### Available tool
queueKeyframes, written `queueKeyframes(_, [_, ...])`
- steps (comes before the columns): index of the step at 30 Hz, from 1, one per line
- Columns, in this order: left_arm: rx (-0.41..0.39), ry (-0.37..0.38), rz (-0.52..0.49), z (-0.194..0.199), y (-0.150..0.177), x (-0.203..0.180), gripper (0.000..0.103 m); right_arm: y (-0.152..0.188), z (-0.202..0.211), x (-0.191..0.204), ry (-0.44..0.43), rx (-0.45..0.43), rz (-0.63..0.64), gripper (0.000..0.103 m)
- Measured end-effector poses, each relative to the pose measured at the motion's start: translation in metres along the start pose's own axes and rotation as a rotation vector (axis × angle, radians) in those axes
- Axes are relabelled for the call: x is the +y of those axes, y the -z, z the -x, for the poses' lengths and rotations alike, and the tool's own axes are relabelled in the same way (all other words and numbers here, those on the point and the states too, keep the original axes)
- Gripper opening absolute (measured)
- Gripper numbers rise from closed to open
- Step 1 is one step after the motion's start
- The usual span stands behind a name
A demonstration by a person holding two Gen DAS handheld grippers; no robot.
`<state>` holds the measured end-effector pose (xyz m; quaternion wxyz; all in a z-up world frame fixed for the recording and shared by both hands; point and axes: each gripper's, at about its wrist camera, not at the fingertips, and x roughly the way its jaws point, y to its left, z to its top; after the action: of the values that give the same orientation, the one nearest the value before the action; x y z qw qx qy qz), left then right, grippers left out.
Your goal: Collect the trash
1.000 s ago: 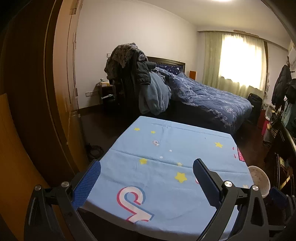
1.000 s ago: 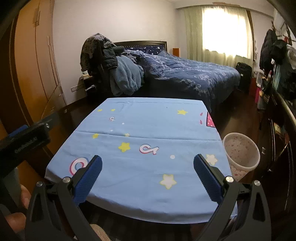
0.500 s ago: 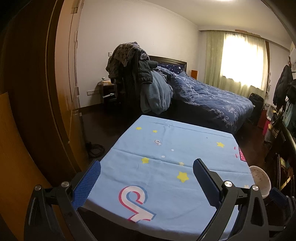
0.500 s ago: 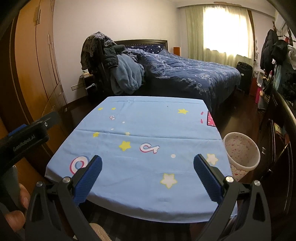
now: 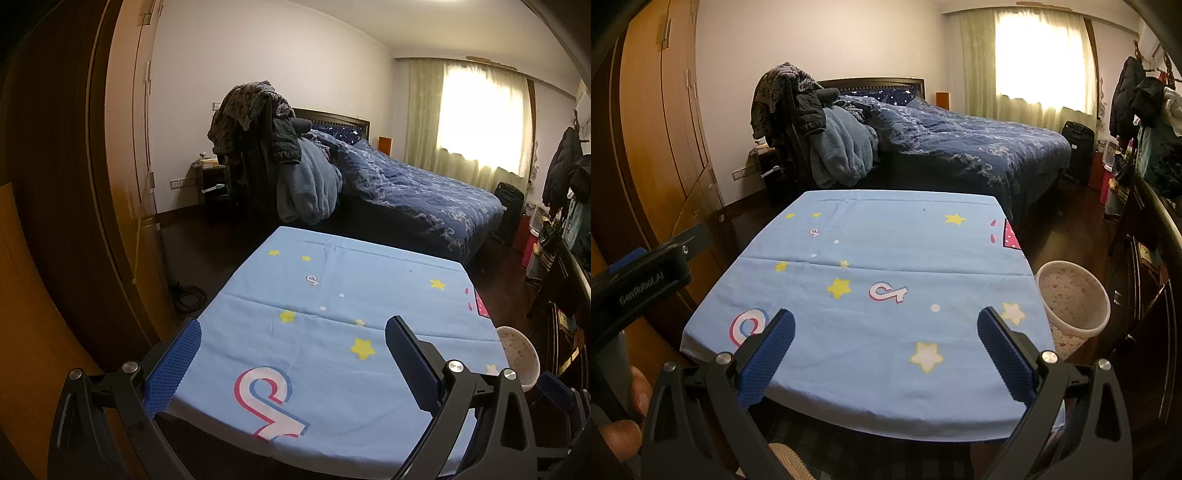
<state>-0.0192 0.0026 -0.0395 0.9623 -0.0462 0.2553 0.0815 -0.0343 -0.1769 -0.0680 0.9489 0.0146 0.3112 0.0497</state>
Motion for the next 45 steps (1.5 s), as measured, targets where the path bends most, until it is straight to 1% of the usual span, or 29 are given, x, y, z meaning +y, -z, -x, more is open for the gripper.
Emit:
queueKeyframes(5, [-0.002, -0.004, -0.002, -0.0007, -0.0005, 0.0002, 0.099, 0.0007, -0.0019, 0.0013, -0.003, 0.011, 0.006, 0.099])
queueKeyframes(45, [-0.007, -0.003, 0.004, -0.0012, 0.0034, 0.0004, 0.099, 0.0006, -0.0049, 0.0025, -0.005, 0.015, 0.000, 0.099])
